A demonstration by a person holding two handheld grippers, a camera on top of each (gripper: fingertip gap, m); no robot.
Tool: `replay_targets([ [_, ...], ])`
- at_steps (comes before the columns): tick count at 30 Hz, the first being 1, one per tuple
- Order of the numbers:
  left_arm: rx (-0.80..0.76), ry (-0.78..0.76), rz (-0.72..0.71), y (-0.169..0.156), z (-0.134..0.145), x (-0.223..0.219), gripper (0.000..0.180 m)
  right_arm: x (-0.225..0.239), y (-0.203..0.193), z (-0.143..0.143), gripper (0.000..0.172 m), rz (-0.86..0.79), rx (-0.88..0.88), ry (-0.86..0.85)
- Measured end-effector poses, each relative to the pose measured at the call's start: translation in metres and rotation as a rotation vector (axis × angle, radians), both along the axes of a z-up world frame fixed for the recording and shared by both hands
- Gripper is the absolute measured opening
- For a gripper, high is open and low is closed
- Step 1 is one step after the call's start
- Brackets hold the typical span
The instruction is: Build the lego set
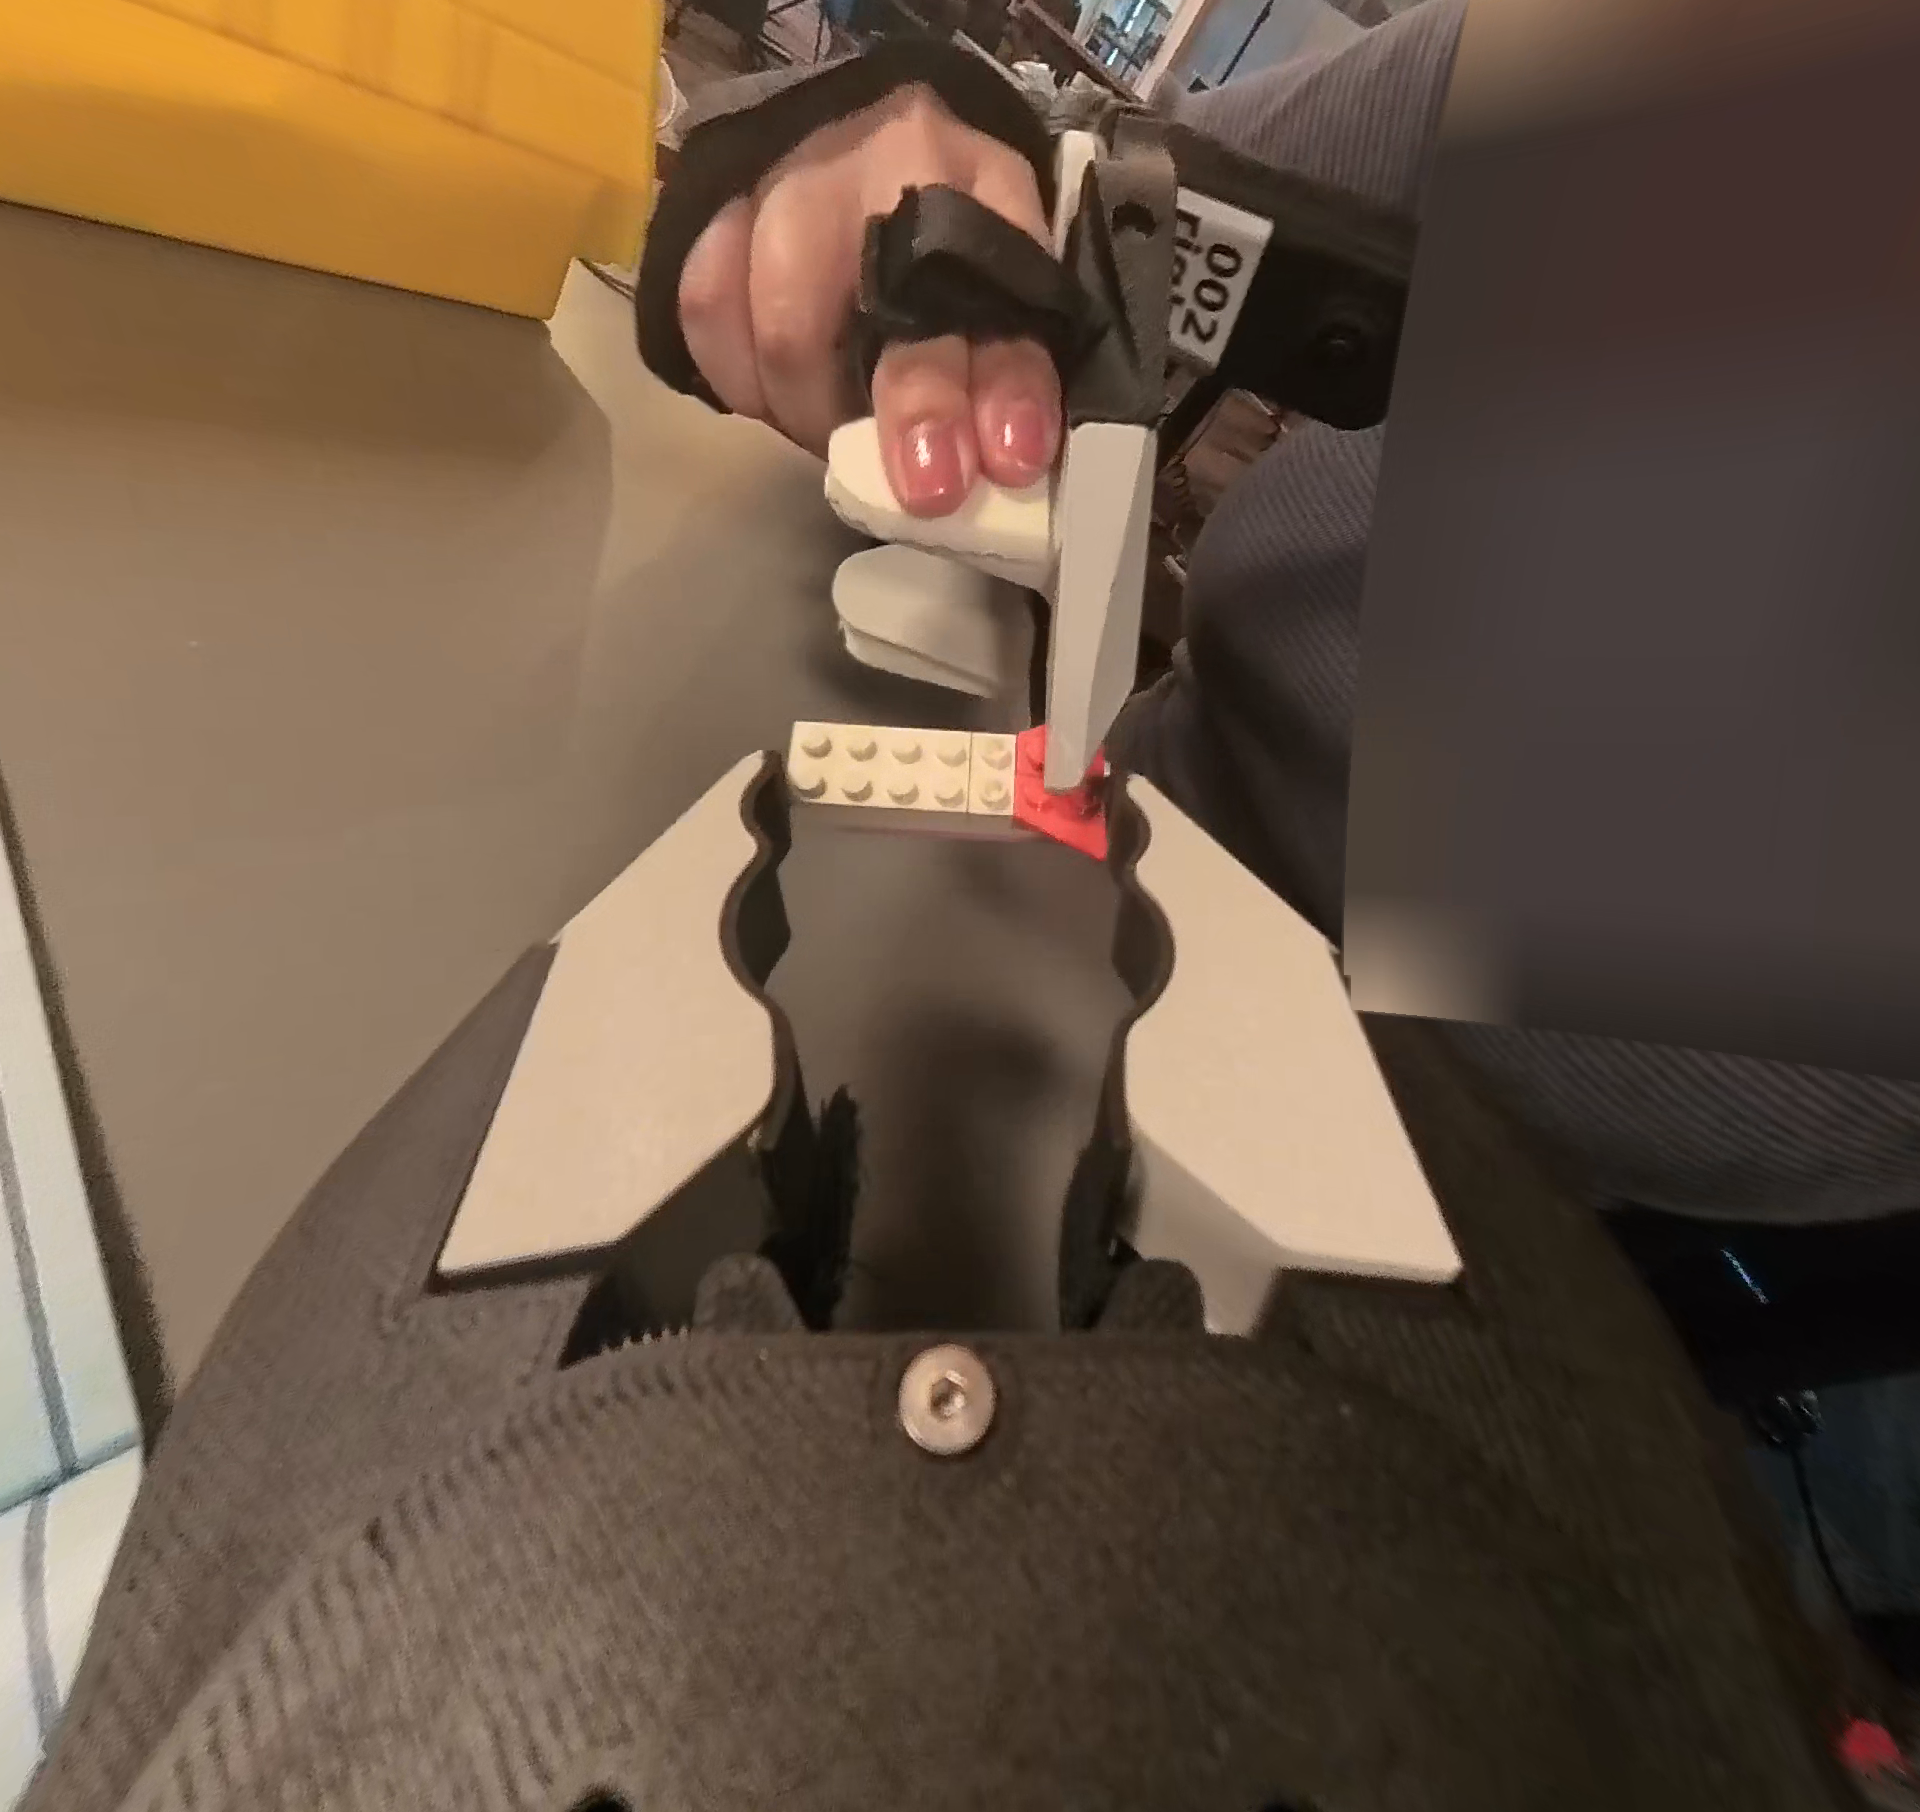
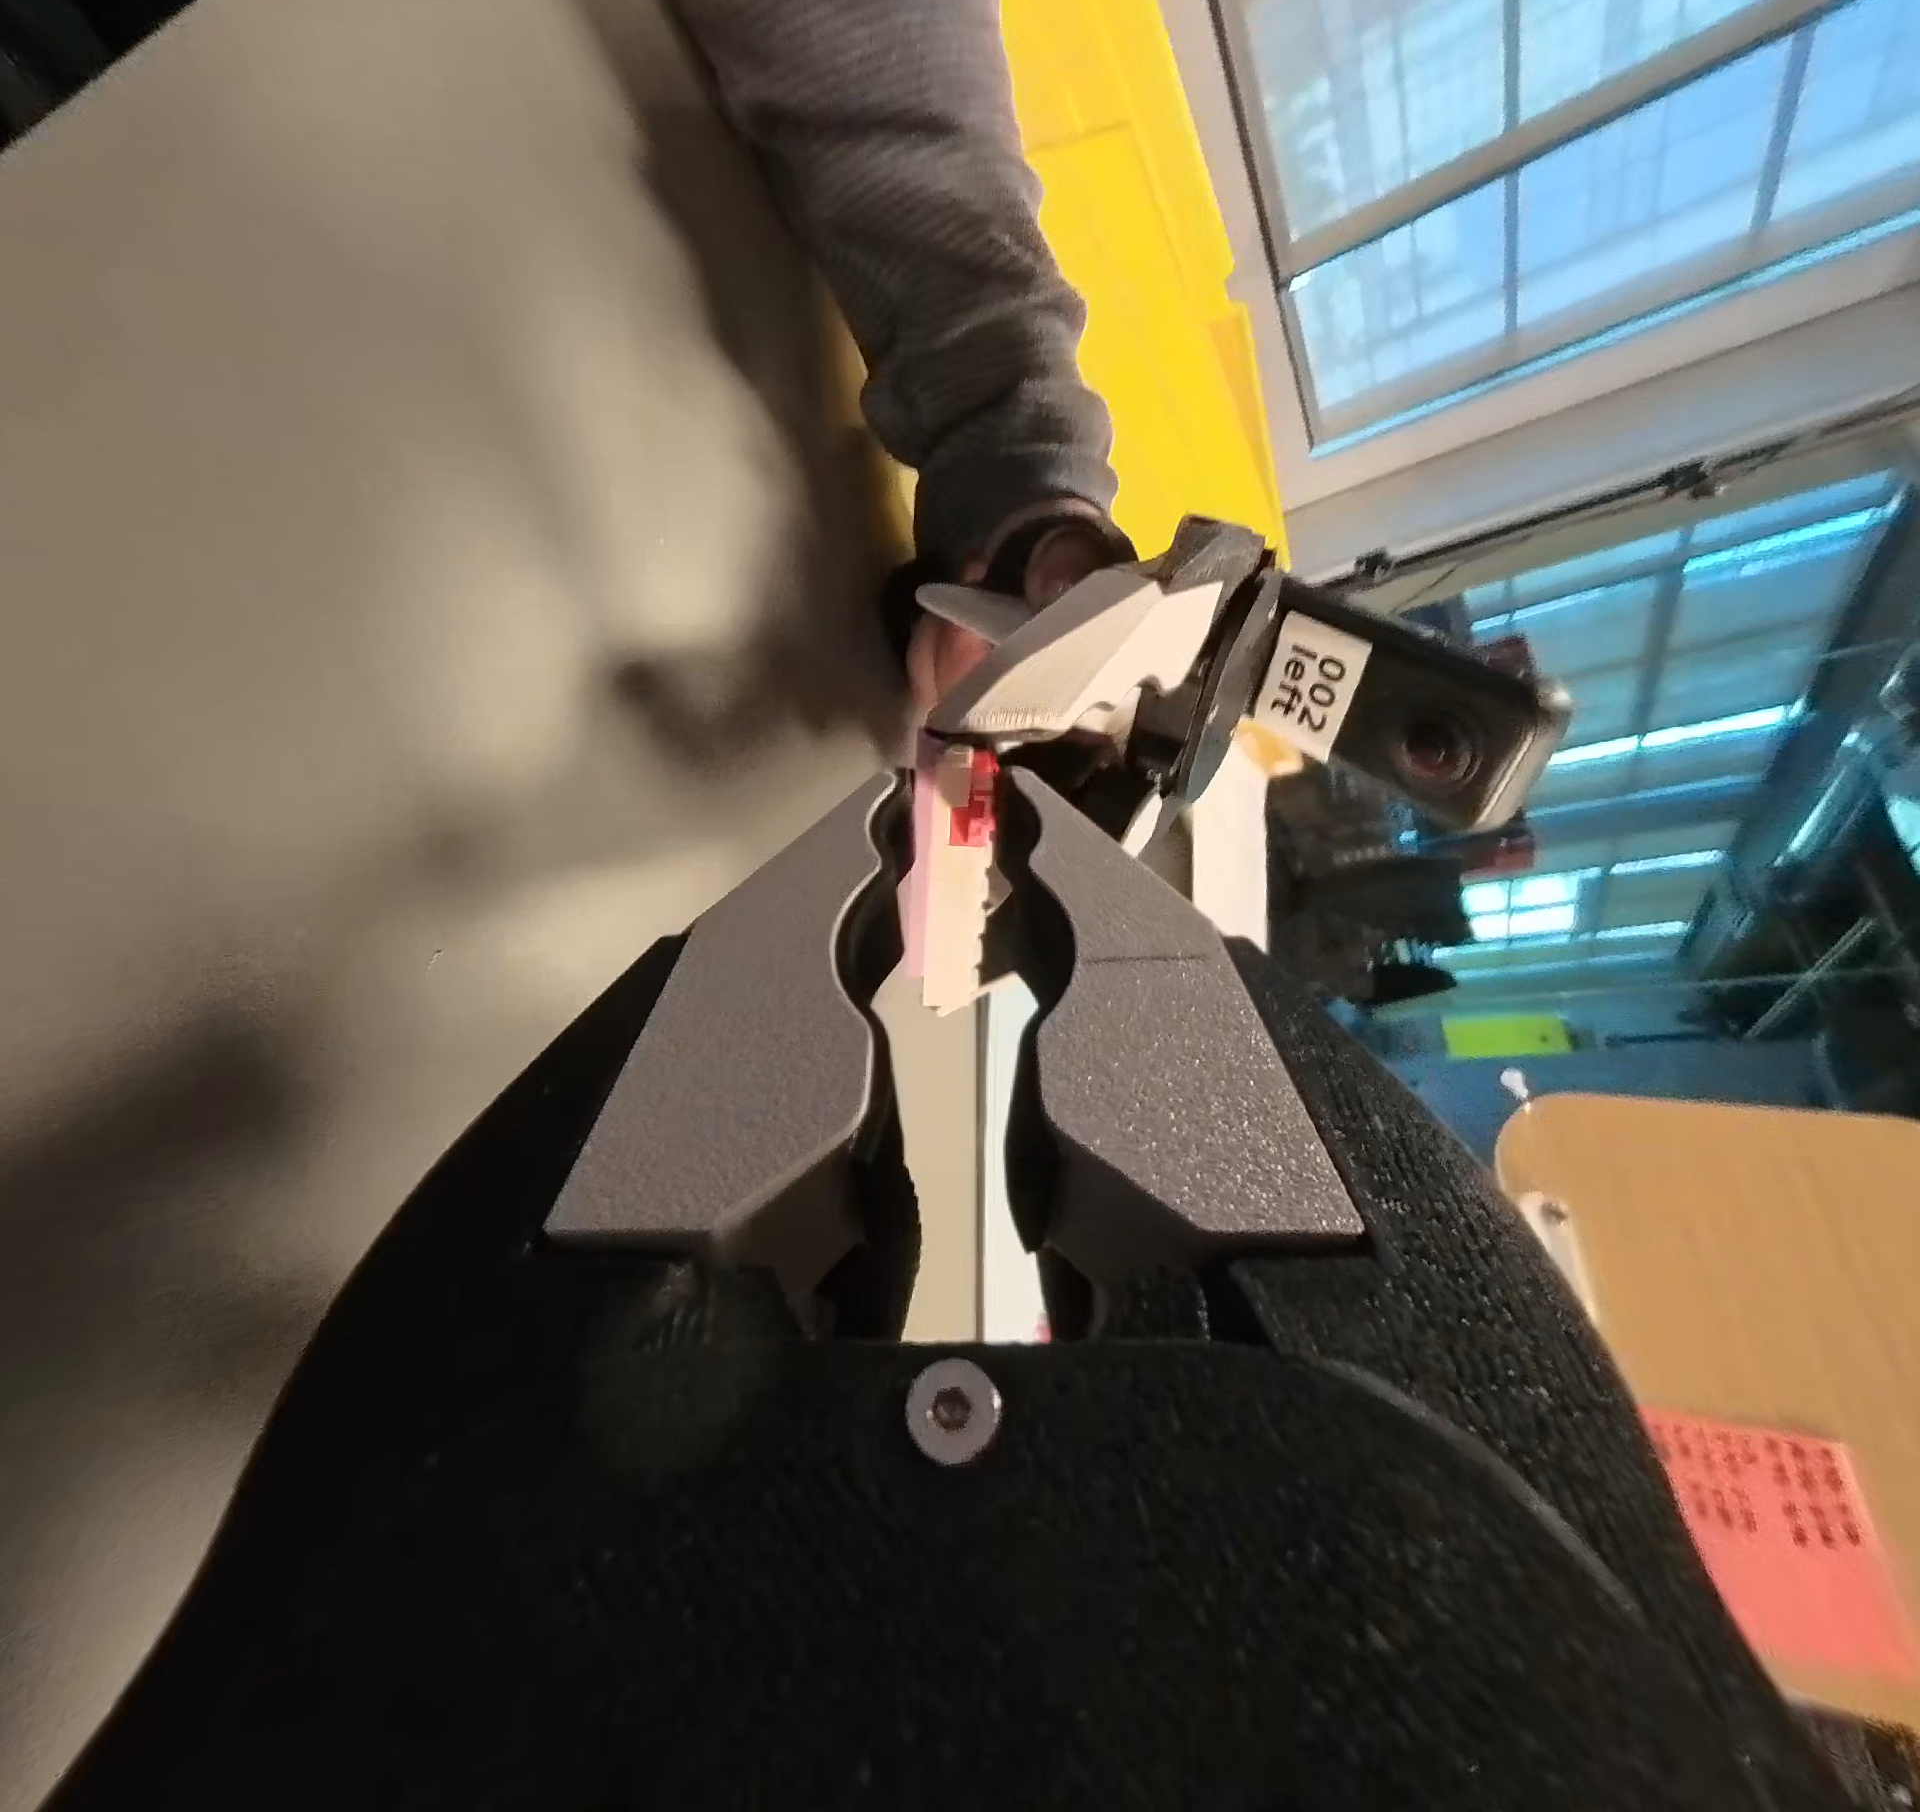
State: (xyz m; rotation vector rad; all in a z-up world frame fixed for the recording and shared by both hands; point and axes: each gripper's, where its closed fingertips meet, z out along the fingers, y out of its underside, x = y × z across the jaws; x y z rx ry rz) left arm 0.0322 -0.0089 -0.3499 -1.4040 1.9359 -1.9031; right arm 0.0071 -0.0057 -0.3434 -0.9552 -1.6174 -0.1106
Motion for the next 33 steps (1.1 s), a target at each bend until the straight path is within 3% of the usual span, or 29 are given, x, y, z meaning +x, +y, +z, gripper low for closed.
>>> replay_targets([
  [5,-0.007,0.003,0.017,0.002,0.000,0.002,0.060,0.000,0.002,-0.004,0.012,-0.032,0.049,-0.043],
  [13,-0.019,-0.007,0.065,0.008,0.002,0.007,0.063,0.005,0.009,-0.003,0.013,-0.058,0.075,0.062],
  [24,0.021,0.018,-0.006,-0.006,-0.004,0.002,0.077,0.009,-0.001,0.001,0.013,0.003,0.297,0.042],
  [29,0.018,0.007,-0.007,-0.009,-0.002,0.004,0.063,0.004,-0.006,0.002,0.013,0.030,0.333,0.034],
  [33,0.033,0.022,0.003,-0.009,-0.005,0.006,0.062,0.006,-0.005,0.000,0.013,0.035,0.321,0.043],
])
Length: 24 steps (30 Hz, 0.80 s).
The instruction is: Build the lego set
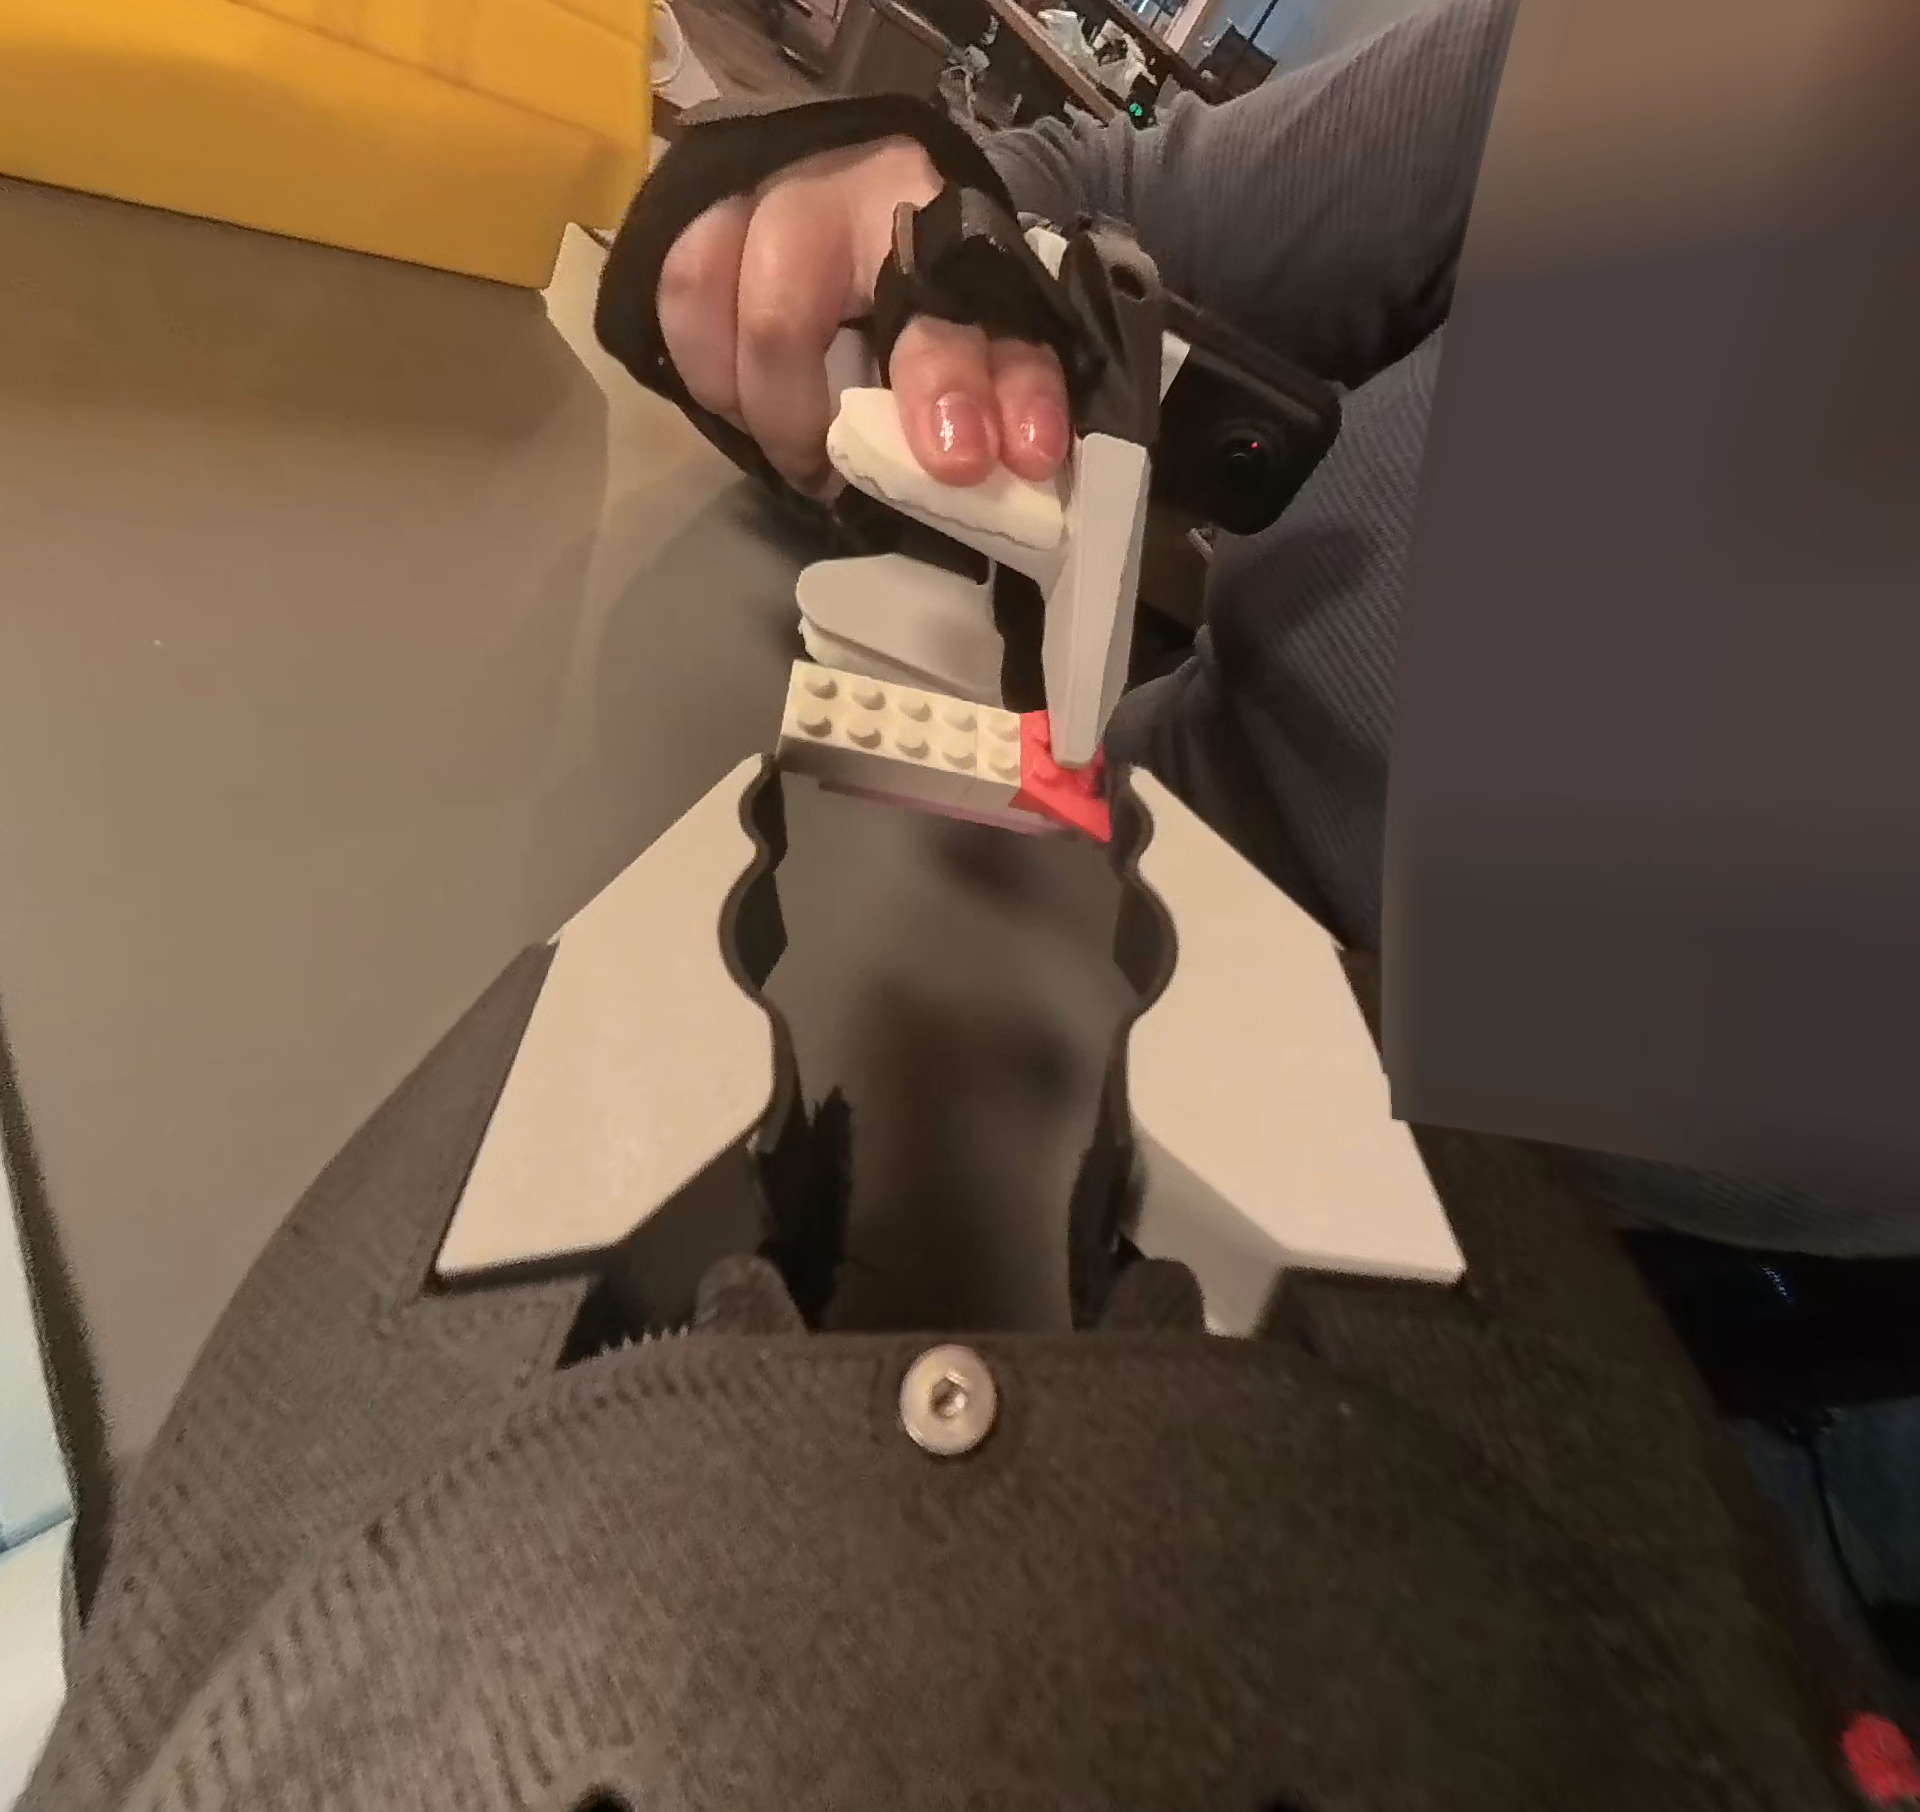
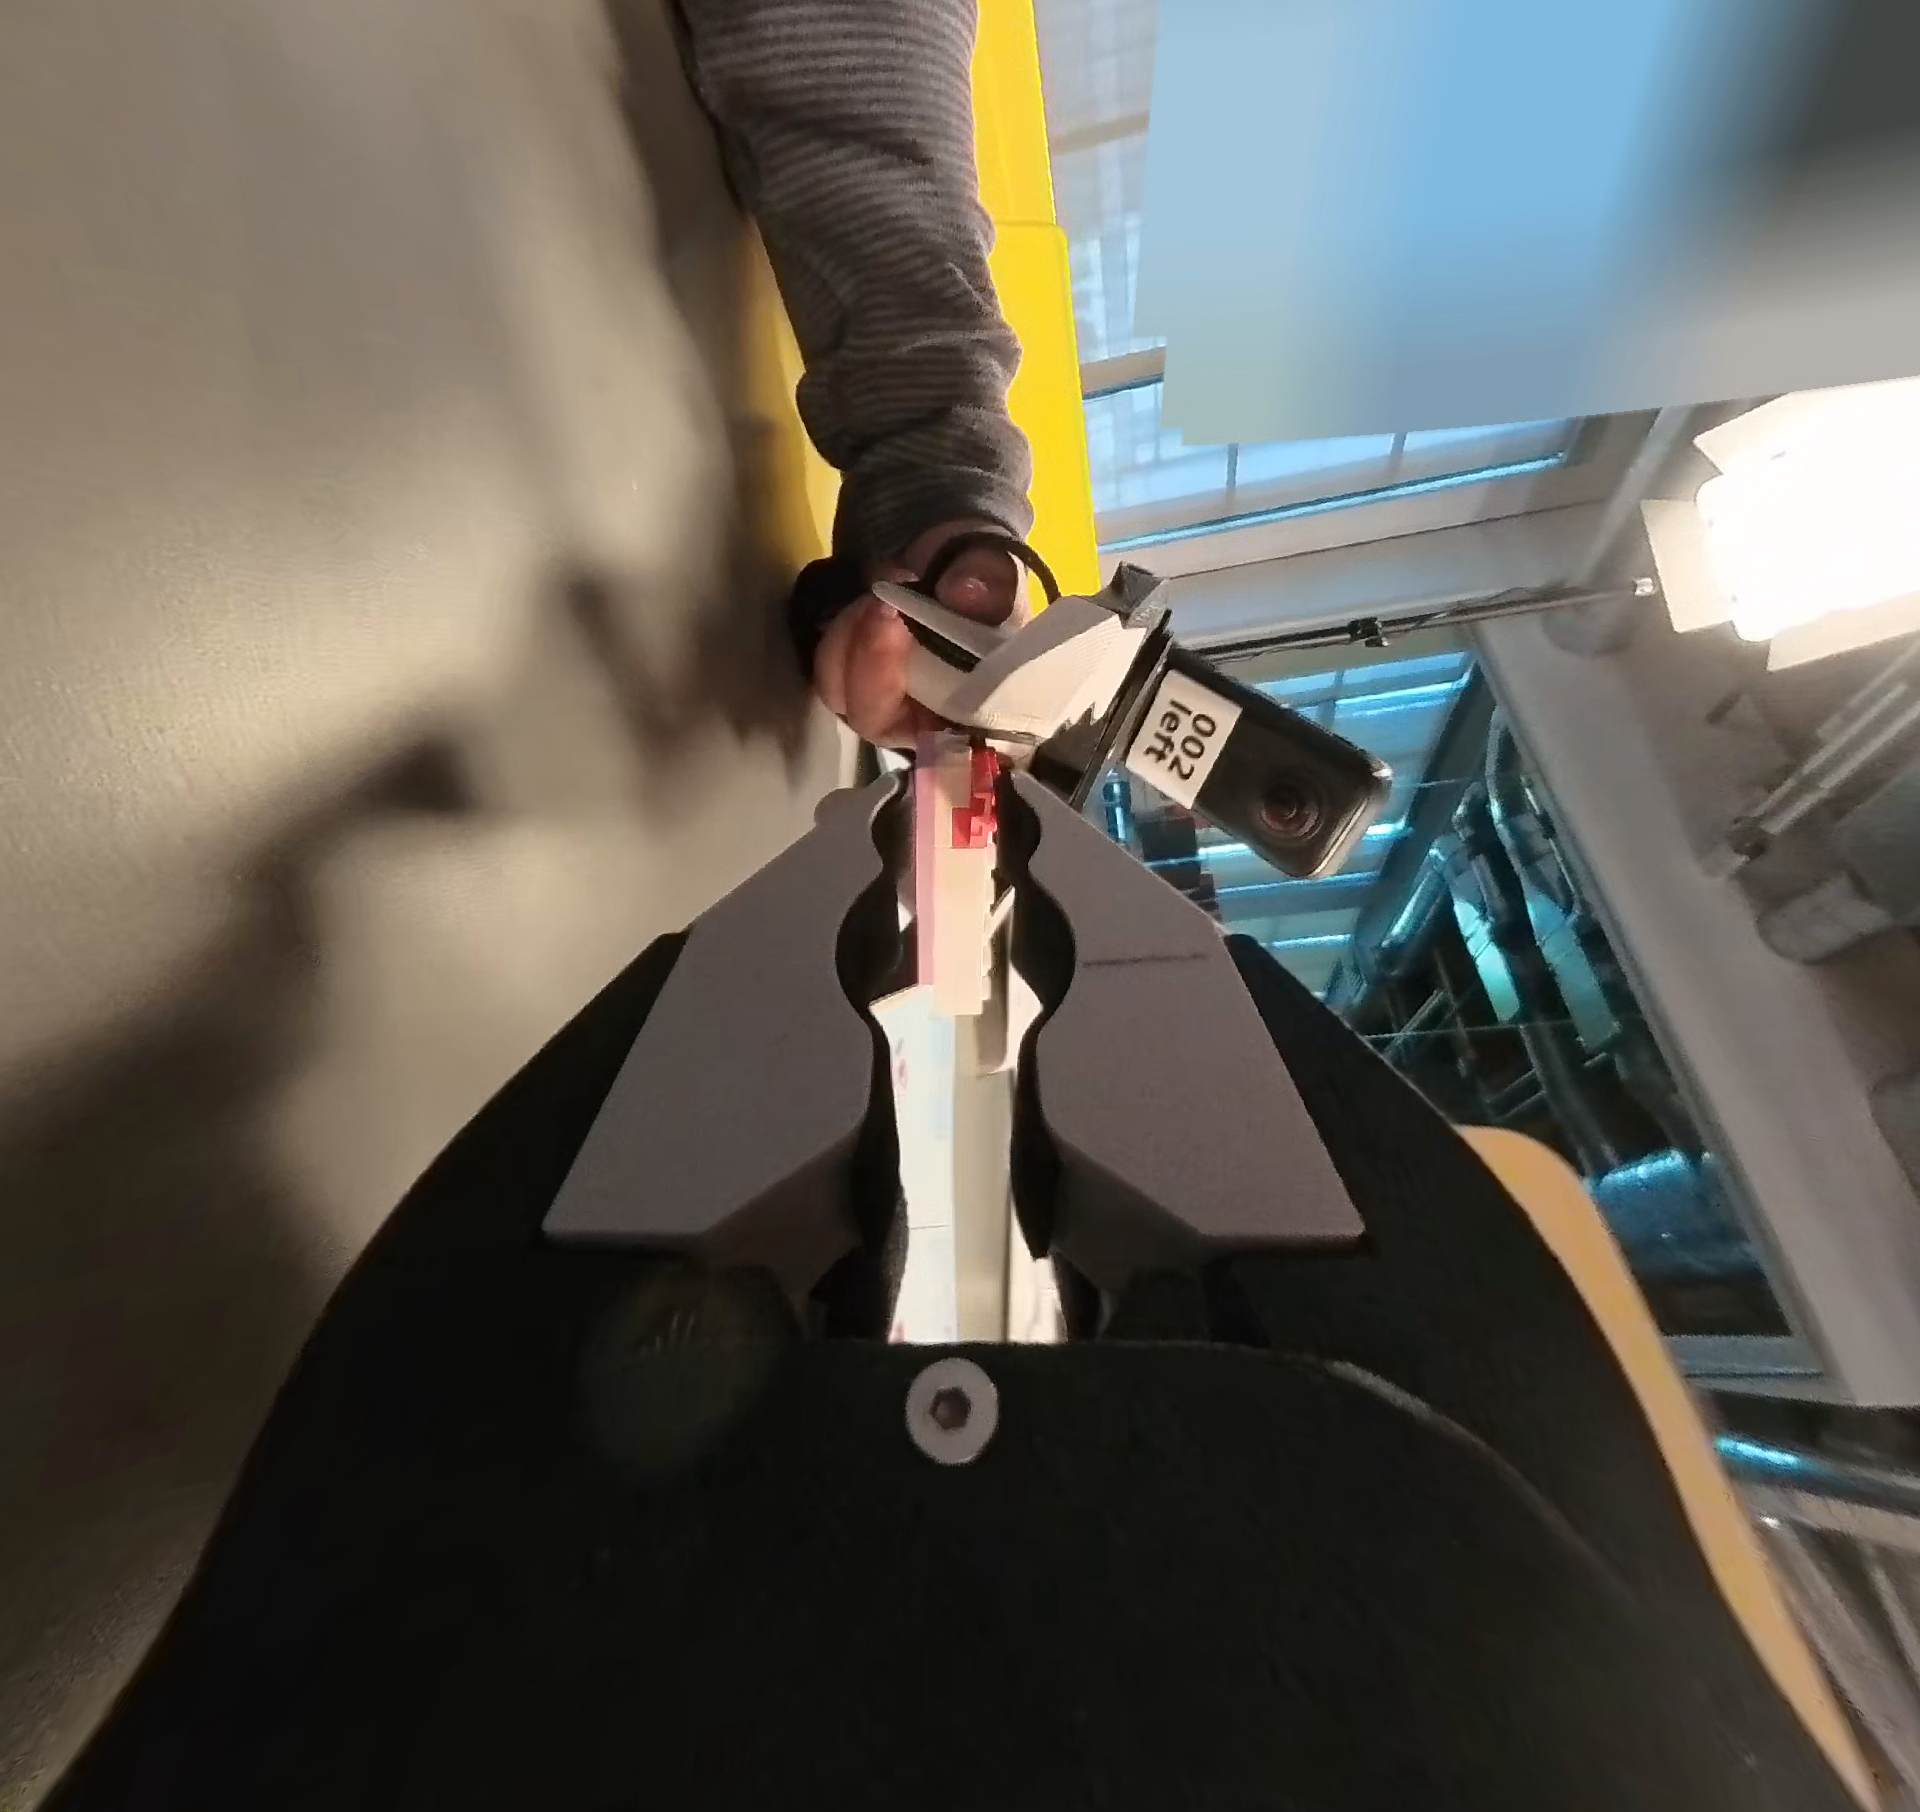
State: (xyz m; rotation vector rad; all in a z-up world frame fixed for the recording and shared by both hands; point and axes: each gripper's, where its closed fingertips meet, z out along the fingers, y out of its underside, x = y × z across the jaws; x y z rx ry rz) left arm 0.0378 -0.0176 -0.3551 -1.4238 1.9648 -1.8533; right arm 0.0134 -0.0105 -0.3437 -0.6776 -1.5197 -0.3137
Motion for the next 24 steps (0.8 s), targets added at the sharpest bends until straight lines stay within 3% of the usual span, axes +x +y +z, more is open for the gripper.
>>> replay_targets([
  [1,0.007,0.003,0.004,0.000,-0.001,0.001,0.062,0.001,0.001,-0.001,0.014,-0.004,-0.016,0.010],
  [4,0.060,0.009,0.037,0.005,-0.006,0.002,0.062,0.012,0.007,-0.015,0.046,-0.021,-0.149,0.006],
  [6,0.118,0.028,0.089,0.014,-0.012,0.004,0.062,0.032,0.022,-0.025,0.066,-0.115,-0.262,0.043],
  [11,0.244,0.062,0.165,0.026,-0.025,0.008,0.062,0.074,0.047,0.000,0.067,-0.240,-0.310,0.252],
  [17,0.384,0.124,0.178,0.026,-0.043,0.012,0.062,0.091,0.067,0.014,0.057,-0.302,-0.354,0.419],
  [24,0.372,0.125,0.175,0.025,-0.043,0.012,0.062,0.098,0.102,0.034,0.051,-0.398,-0.350,0.612],
])
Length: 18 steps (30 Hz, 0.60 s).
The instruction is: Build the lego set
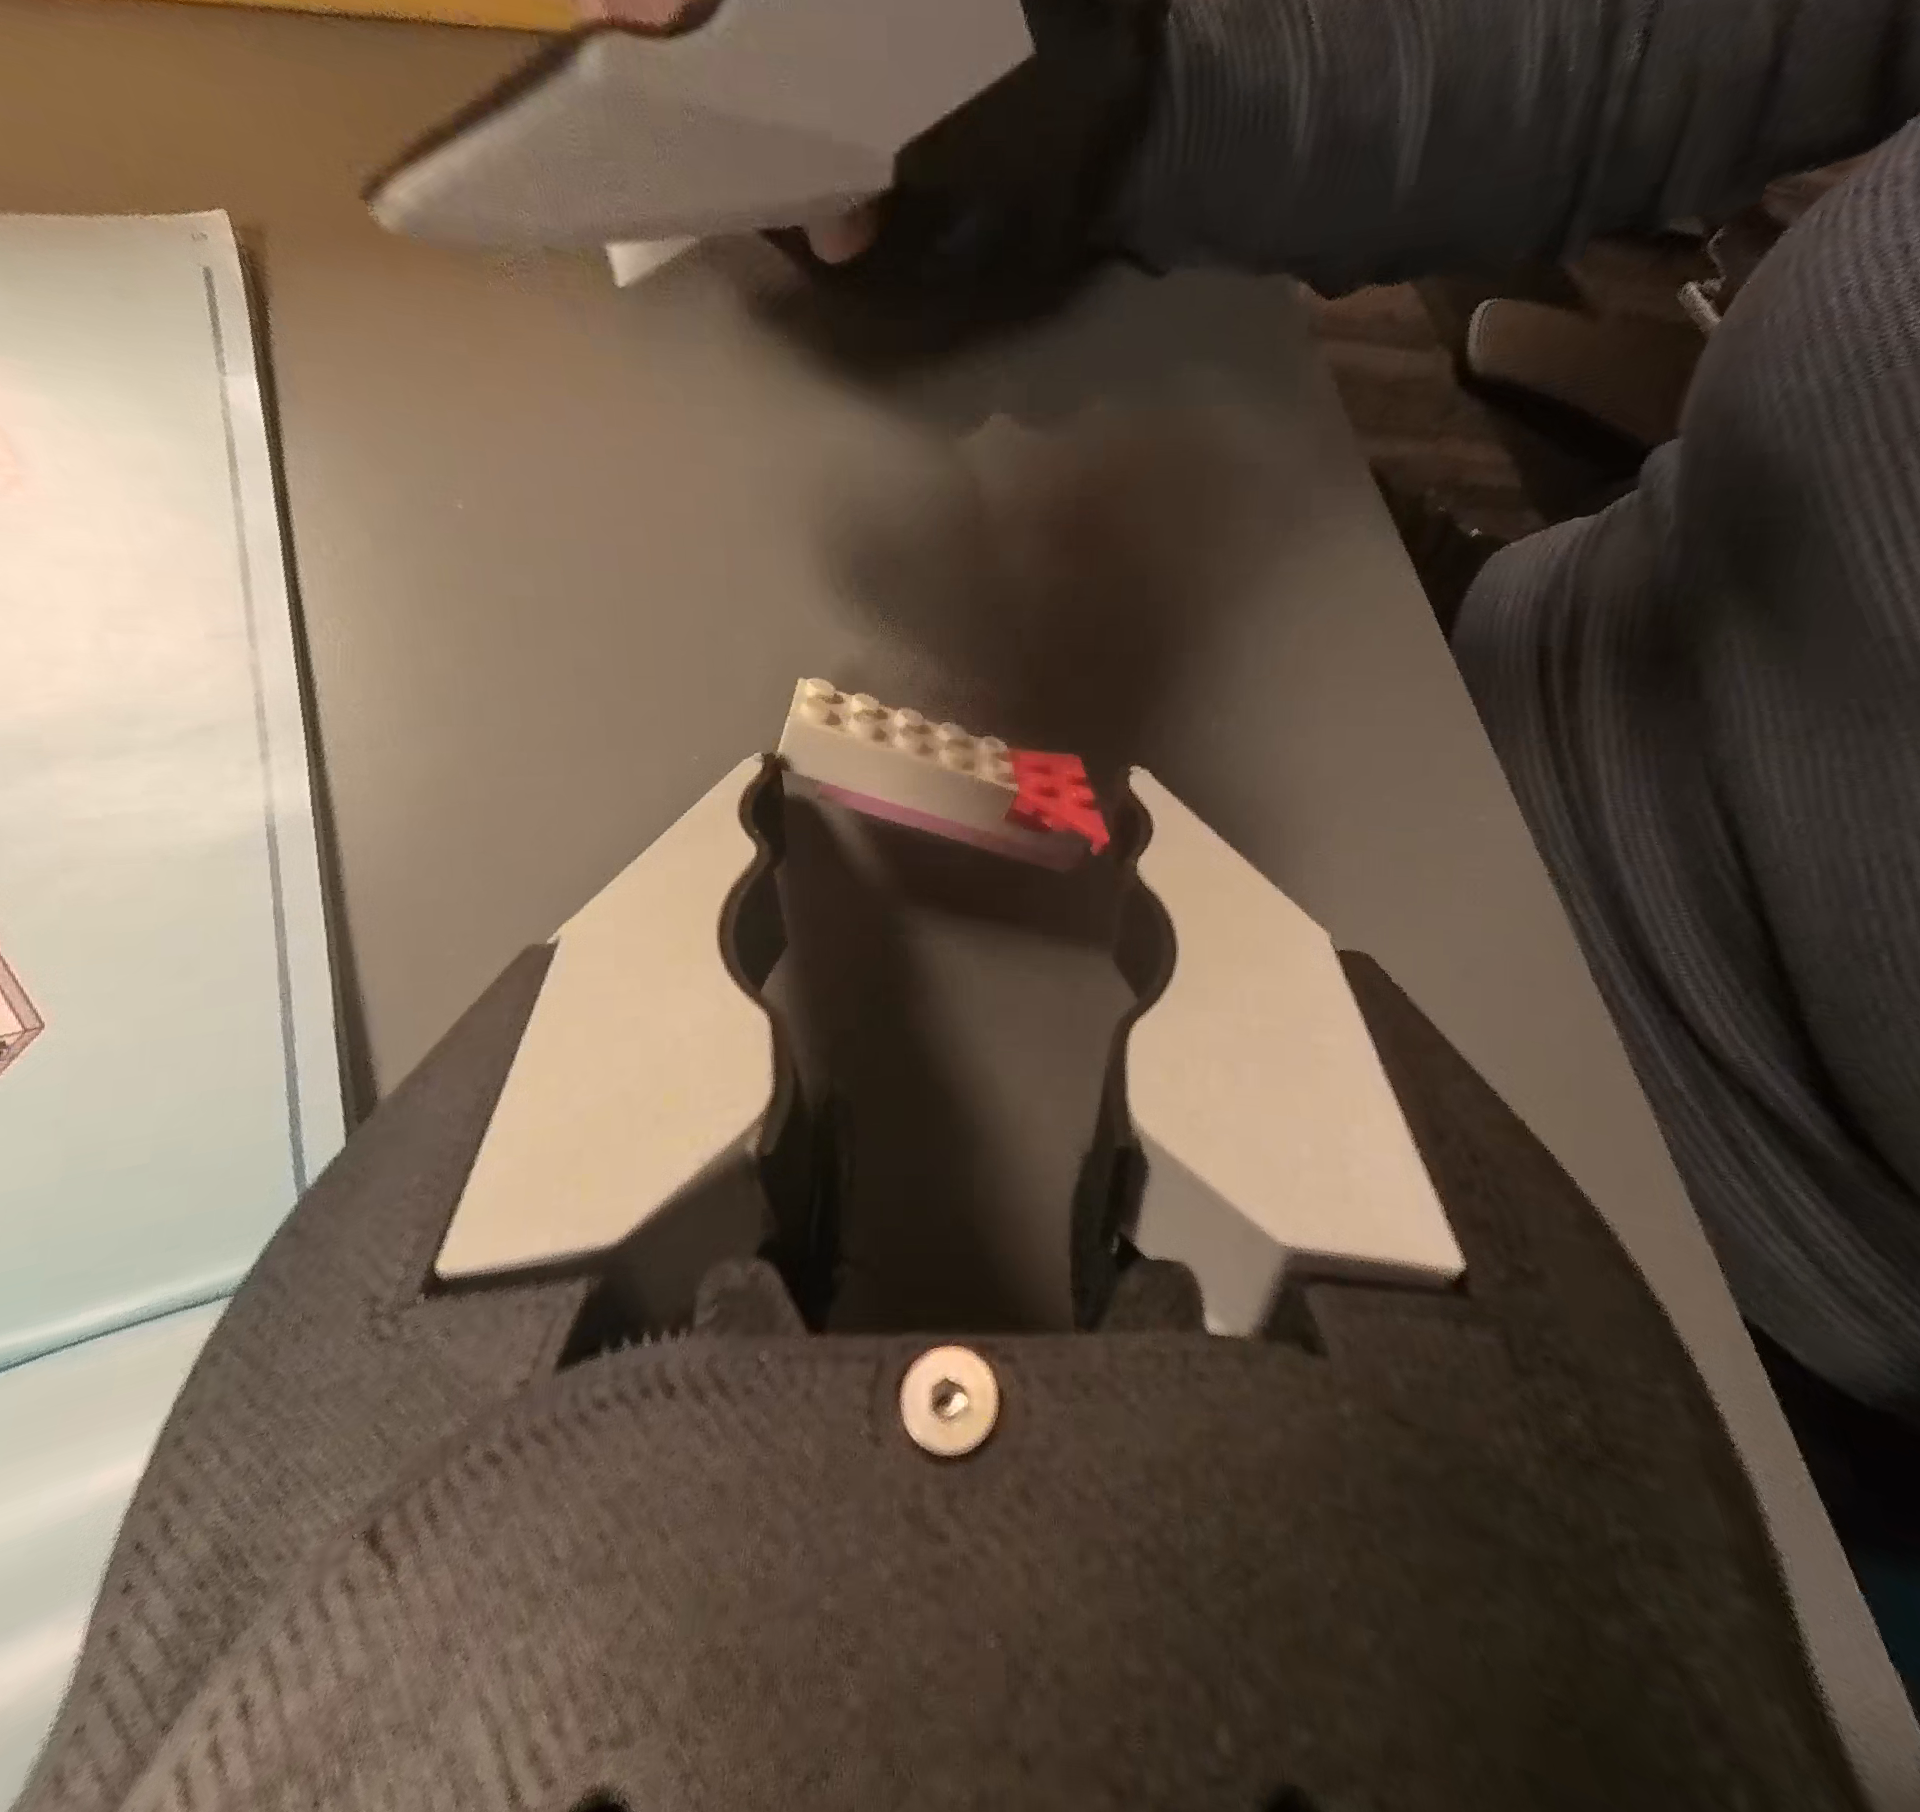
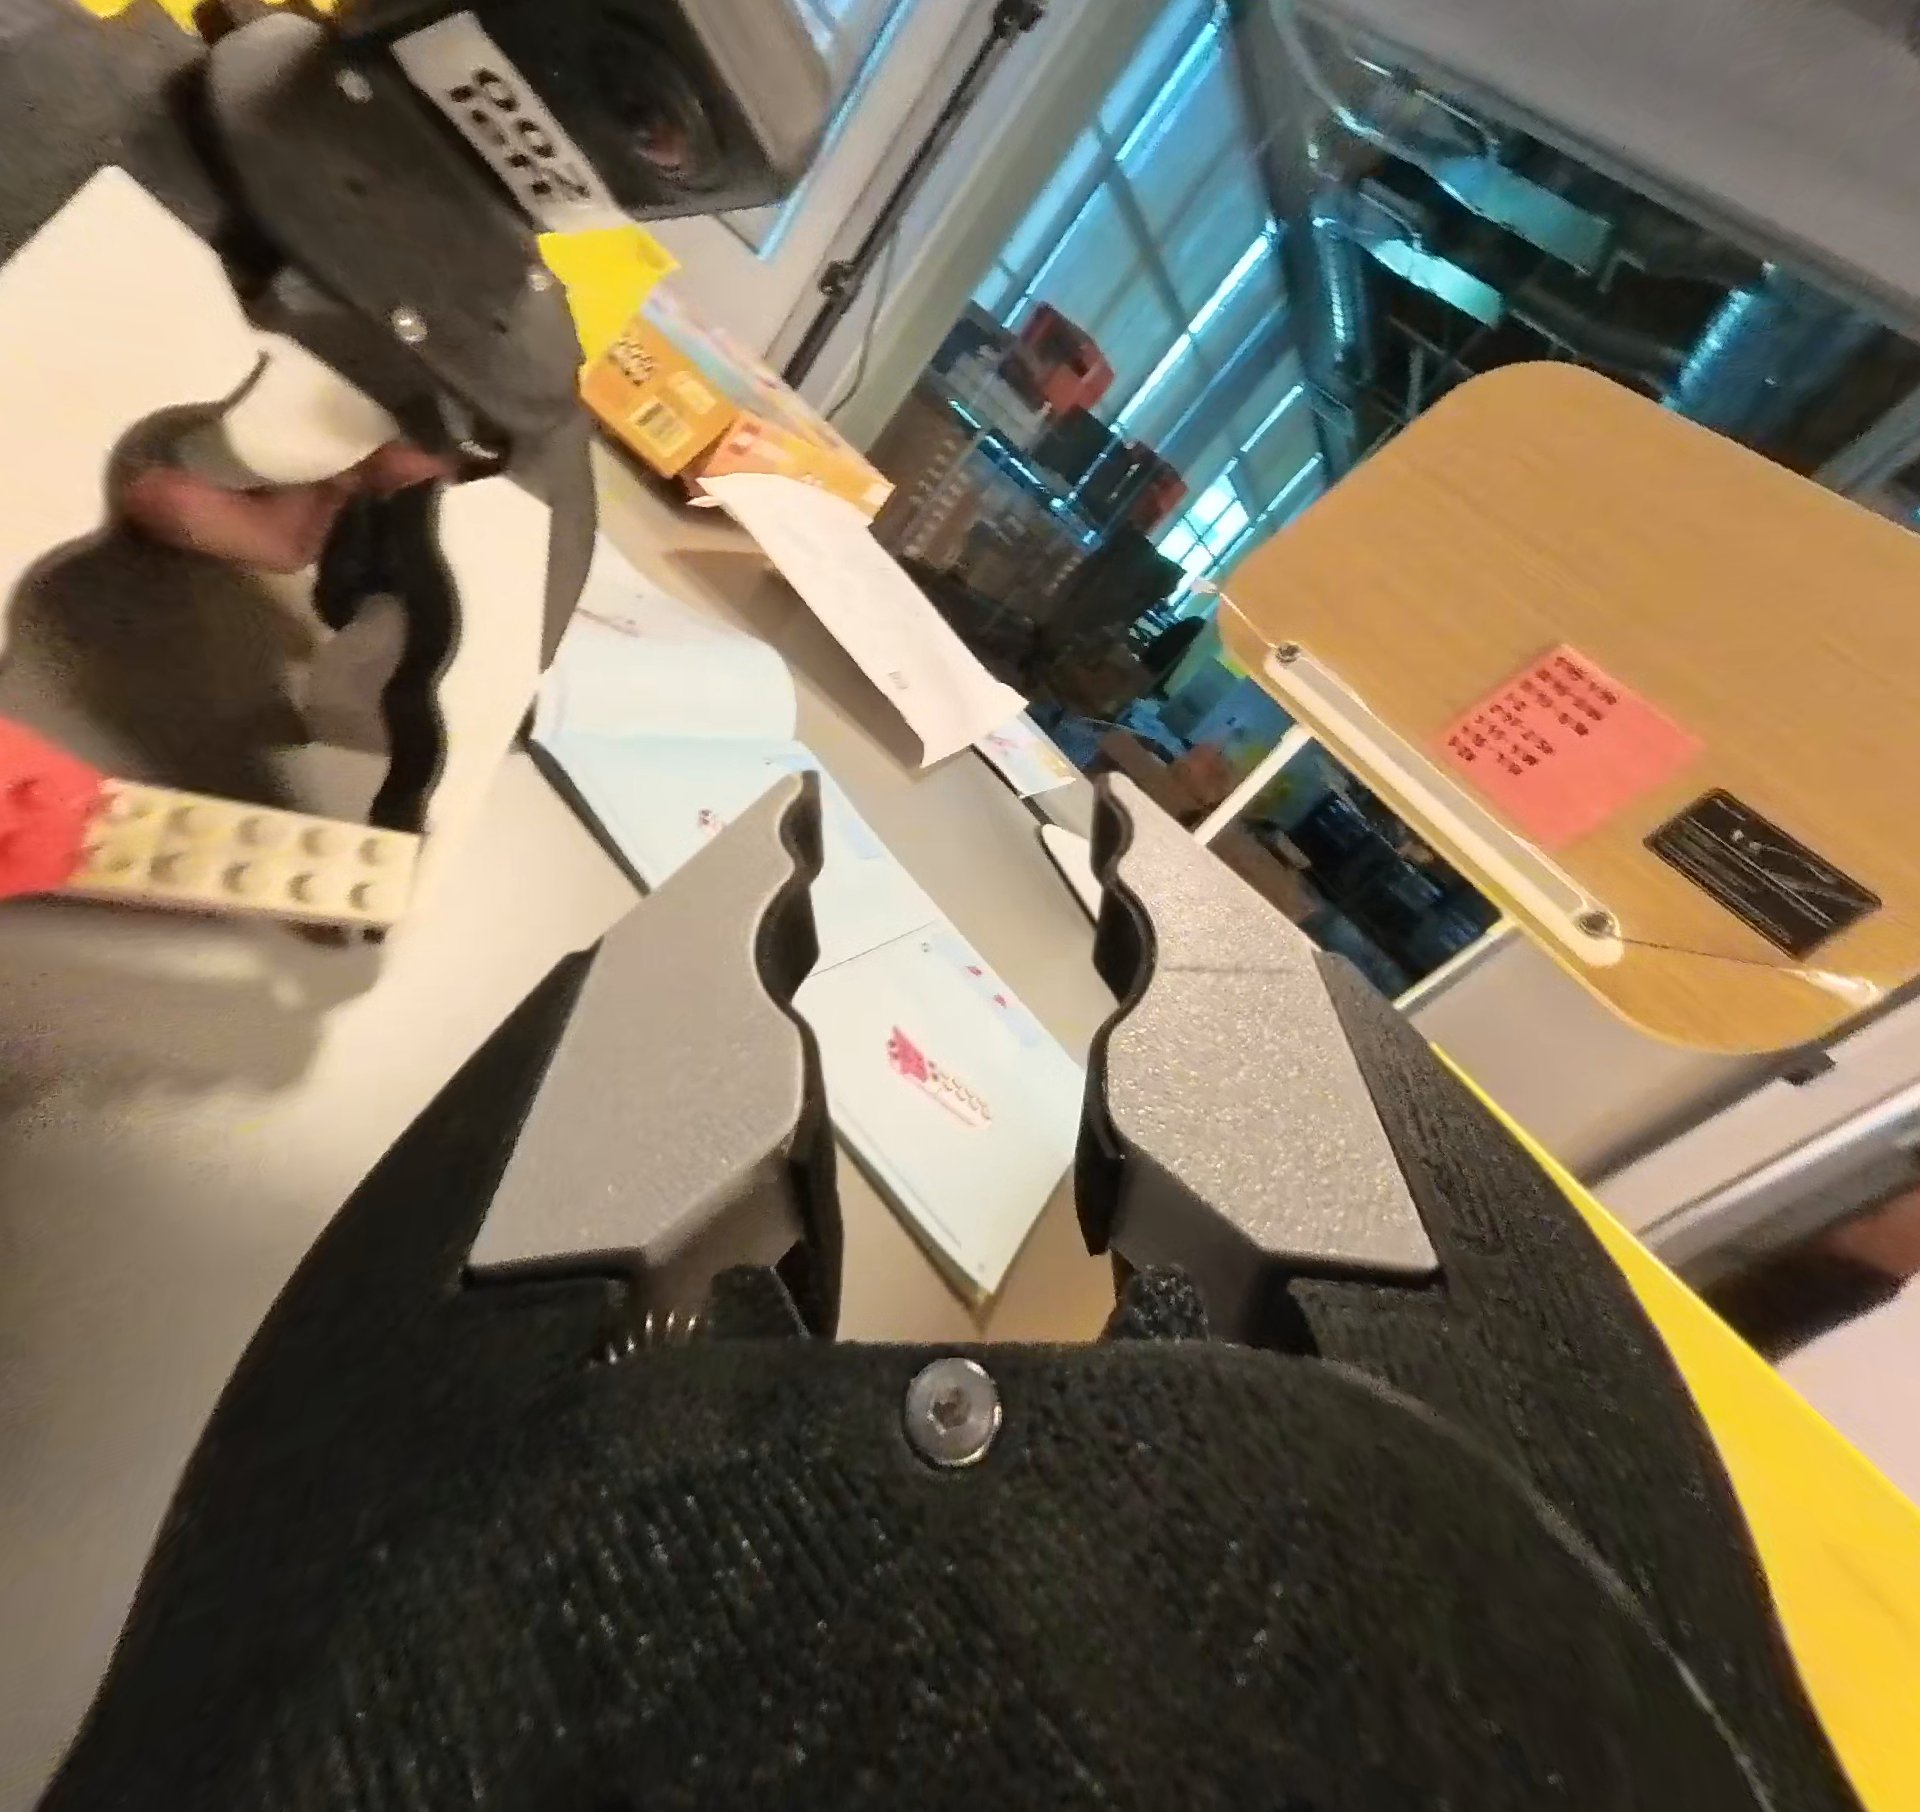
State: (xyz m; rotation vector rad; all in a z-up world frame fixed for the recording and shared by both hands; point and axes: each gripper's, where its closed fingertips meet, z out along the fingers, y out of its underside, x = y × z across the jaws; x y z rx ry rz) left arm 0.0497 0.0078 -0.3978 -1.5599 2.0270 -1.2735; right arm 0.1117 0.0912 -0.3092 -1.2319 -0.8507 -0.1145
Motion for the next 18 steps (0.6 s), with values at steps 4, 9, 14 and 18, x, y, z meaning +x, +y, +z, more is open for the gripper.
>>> replay_targets([
  [4,0.017,0.000,0.000,0.001,-0.001,-0.003,0.063,0.011,0.011,-0.001,0.049,-0.071,-0.002,0.016],
  [9,0.057,0.002,-0.012,0.001,-0.003,-0.009,0.063,0.027,0.017,0.001,0.048,-0.127,-0.032,0.084],
  [14,0.060,0.001,-0.015,-0.001,-0.003,-0.011,0.072,0.030,0.018,-0.002,0.047,-0.146,-0.040,0.073],
  [18,0.103,0.017,0.023,0.002,-0.006,-0.014,0.092,0.030,0.018,-0.001,0.046,-0.147,-0.036,0.070],
])
